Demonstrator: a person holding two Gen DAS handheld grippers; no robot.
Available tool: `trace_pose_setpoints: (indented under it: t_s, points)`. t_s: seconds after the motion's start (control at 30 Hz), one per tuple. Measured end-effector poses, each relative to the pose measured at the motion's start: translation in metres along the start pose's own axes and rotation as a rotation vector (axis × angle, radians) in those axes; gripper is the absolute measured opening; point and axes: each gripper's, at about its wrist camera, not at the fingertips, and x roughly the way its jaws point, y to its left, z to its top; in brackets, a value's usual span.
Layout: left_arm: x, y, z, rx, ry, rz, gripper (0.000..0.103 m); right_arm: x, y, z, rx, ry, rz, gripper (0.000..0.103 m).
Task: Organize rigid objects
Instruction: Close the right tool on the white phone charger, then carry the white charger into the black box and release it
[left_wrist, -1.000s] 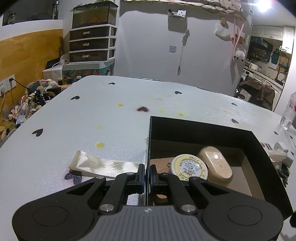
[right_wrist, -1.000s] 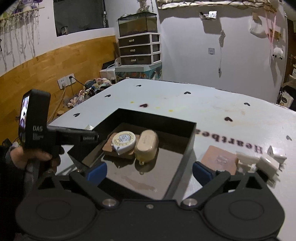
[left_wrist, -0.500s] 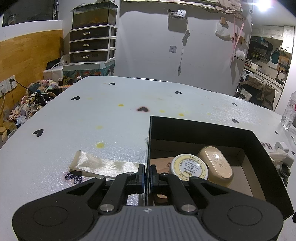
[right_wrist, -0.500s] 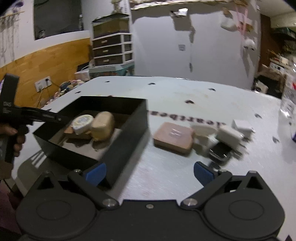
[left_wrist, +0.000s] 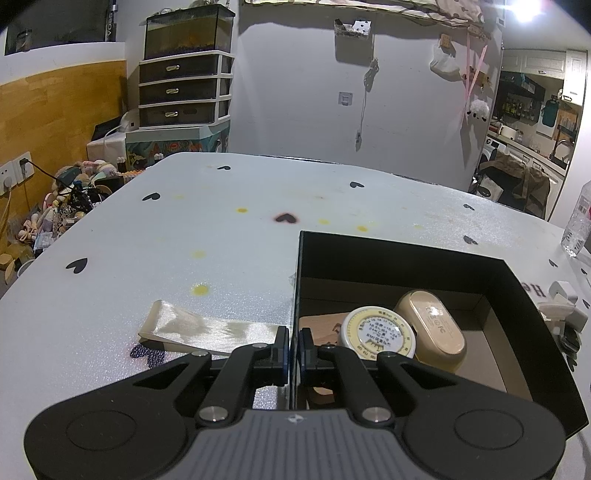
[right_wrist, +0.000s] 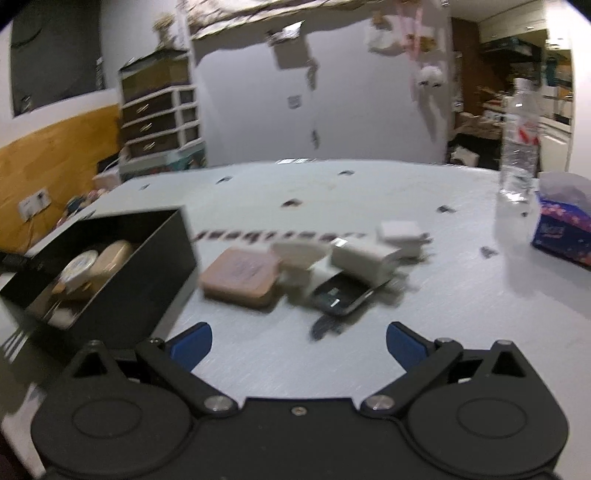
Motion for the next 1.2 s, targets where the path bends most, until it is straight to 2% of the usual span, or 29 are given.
trace_pose_setpoints:
  t_s: [0.13,0.27,0.57,0.77,0.83,1.2]
  points:
    - [0.000,0.000,0.000,0.000,0.000,0.000,0.005,0.009,-0.019,0.014,0.062,-0.033,-0.066,0.094]
    - [0.000,0.000,0.000,0.000,0.000,0.000,0.005,0.024,-0.037,0.030,0.156,-0.025,-0.093,0.089]
    - [-0.001,0.000,0.001,-0.004,0.000,-0.003,0.005,0.078,-0.058,0.060,0.395,0.075,-0.118,0.080]
    - [-0.001,0.000,0.001,-0.006,0.000,-0.005,0.005,0.101,-0.049,0.063,0.353,0.117,-0.161,0.080]
    - [-0.001,0.000,0.000,-0.007,0.000,-0.008,0.005,0.104,-0.048,0.060,0.344,0.133,-0.164,0.075]
    - [0.000,0.001,0.000,-0.006,0.001,-0.008,0.005,0.086,-0.065,0.054,0.337,0.134,-0.166,0.073]
